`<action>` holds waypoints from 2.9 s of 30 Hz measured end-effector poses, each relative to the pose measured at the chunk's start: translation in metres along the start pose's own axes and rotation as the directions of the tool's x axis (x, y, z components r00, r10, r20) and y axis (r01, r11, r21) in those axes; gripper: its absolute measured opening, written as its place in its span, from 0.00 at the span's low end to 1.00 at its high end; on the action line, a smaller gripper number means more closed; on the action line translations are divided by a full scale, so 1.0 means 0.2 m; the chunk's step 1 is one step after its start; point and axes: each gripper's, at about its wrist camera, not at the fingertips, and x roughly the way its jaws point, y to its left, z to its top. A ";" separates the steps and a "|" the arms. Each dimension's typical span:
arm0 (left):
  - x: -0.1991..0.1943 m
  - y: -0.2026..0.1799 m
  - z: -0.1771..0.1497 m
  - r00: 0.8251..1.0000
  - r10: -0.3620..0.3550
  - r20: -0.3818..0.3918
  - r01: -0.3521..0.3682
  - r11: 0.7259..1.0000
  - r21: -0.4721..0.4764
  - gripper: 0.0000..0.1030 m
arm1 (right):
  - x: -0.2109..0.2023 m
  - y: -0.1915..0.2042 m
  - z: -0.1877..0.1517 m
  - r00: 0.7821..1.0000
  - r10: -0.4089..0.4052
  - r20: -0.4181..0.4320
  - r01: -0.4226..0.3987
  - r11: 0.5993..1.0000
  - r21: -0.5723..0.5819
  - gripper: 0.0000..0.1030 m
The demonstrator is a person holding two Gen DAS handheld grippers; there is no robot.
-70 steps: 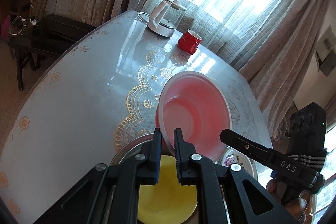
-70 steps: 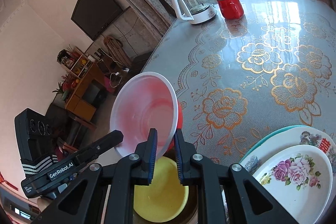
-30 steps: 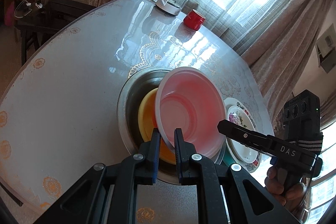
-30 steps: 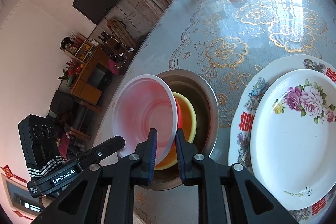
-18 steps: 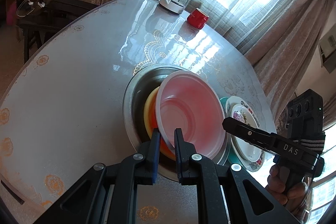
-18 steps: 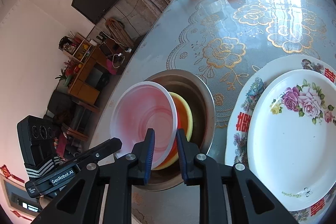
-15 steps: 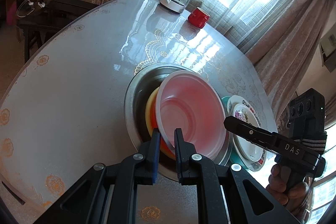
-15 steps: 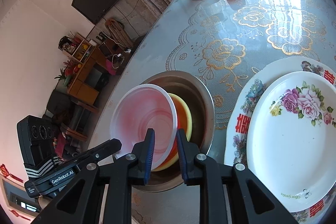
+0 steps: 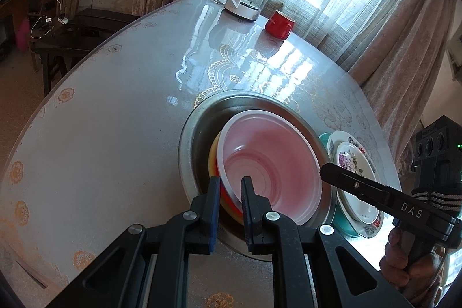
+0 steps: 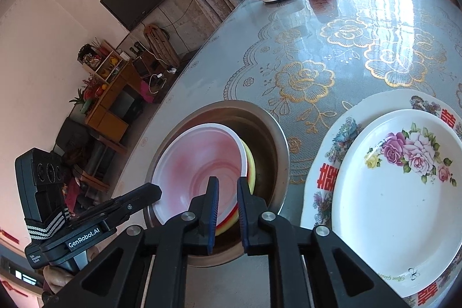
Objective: Organize plates and bowls
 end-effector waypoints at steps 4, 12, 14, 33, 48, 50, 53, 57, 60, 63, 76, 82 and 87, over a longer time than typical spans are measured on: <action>0.01 -0.01 0.00 0.999 0.029 0.013 -0.030 0.999 0.029 0.14 | 0.00 0.01 -0.01 0.999 -0.031 0.012 0.031 0.999 -0.016 0.13; 0.03 -0.06 -0.01 0.997 0.076 0.032 -0.079 0.993 0.092 0.14 | -0.01 0.00 -0.02 0.996 -0.089 0.025 0.090 0.995 -0.045 0.12; 0.03 -0.06 -0.01 0.995 0.088 0.036 -0.091 0.990 0.104 0.14 | -0.01 0.02 -0.02 0.995 -0.094 0.022 0.095 0.993 -0.066 0.13; 0.07 -0.12 -0.01 0.986 0.150 0.069 -0.160 0.971 0.176 0.18 | 0.02 0.09 -0.04 0.988 -0.155 -0.007 0.151 0.971 -0.185 0.15; 0.12 -0.16 0.00 0.974 0.205 0.093 -0.221 0.950 0.222 0.19 | 0.06 0.12 -0.03 0.979 -0.199 0.031 0.200 0.941 -0.272 0.12; 0.12 -0.17 0.00 0.971 0.217 0.105 -0.236 0.942 0.238 0.19 | 0.07 0.13 -0.02 0.977 -0.211 0.036 0.212 0.935 -0.284 0.11; 0.14 -0.17 0.00 0.967 0.230 0.107 -0.249 0.937 0.245 0.19 | 0.08 0.14 -0.02 0.975 -0.218 0.046 0.221 0.929 -0.298 0.10; 0.15 -0.16 0.01 0.965 0.239 0.109 -0.258 0.935 0.242 0.19 | 0.09 0.15 -0.01 0.970 -0.236 0.052 0.240 0.920 -0.310 0.10; 0.16 -0.16 0.02 0.966 0.237 0.107 -0.256 0.937 0.236 0.19 | 0.10 0.14 0.01 0.972 -0.229 0.051 0.234 0.925 -0.299 0.10; 0.16 -0.16 0.01 0.966 0.237 0.108 -0.256 0.938 0.234 0.19 | 0.11 0.14 0.01 0.972 -0.230 0.052 0.235 0.927 -0.294 0.10; 0.17 -0.15 0.00 0.967 0.234 0.101 -0.251 0.940 0.230 0.19 | 0.00 0.12 -0.04 0.980 -0.191 0.057 0.199 0.951 -0.237 0.18; 0.16 -0.15 0.00 0.966 0.236 0.107 -0.255 0.939 0.230 0.21 | 0.00 0.16 -0.06 0.975 -0.208 0.071 0.220 0.934 -0.282 0.12; 0.16 -0.15 0.01 0.962 0.245 0.119 -0.267 0.936 0.229 0.21 | 0.04 0.18 -0.05 0.967 -0.235 0.100 0.254 0.917 -0.306 0.08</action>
